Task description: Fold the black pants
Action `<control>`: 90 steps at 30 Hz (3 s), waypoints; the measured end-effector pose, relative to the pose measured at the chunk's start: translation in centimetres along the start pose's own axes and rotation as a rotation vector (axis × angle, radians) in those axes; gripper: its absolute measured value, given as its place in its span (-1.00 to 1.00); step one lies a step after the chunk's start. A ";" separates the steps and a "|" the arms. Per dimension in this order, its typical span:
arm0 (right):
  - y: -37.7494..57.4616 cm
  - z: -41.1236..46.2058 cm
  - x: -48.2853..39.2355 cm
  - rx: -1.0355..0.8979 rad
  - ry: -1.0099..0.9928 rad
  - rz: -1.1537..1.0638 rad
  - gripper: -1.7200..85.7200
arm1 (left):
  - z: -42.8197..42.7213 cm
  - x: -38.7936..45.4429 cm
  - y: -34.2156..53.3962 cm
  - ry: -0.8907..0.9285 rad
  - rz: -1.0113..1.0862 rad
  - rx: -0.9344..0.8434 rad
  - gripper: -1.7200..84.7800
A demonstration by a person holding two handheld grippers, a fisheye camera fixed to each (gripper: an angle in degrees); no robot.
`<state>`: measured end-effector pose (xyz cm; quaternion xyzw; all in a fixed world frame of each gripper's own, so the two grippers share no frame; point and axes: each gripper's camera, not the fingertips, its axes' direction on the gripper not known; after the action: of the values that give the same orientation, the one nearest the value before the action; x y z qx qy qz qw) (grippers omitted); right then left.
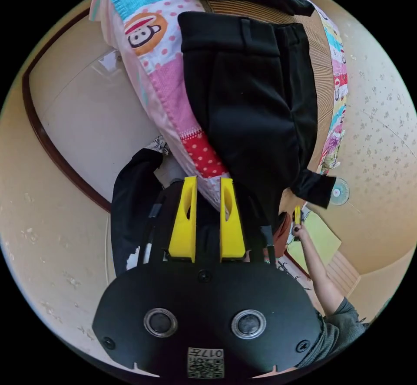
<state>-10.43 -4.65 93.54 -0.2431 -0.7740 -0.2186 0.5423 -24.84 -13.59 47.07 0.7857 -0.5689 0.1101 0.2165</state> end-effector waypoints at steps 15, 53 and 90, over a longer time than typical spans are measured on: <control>17.9 -11.5 10.6 -0.033 -0.165 0.140 -0.90 | -1.5 -2.6 -3.7 0.181 -0.266 0.097 -0.74; 23.7 -19.2 5.8 -0.011 0.146 0.176 -0.93 | -4.7 -1.1 2.3 0.269 0.093 -0.001 -0.86; 15.6 -1.0 -28.2 0.006 0.192 -0.613 -0.93 | -2.9 18.0 -14.5 0.271 0.421 0.063 -0.81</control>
<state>8.17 3.10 68.36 0.0248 -0.7569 -0.3917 0.5225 -5.10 -23.76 54.06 0.6345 -0.6819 0.2747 0.2387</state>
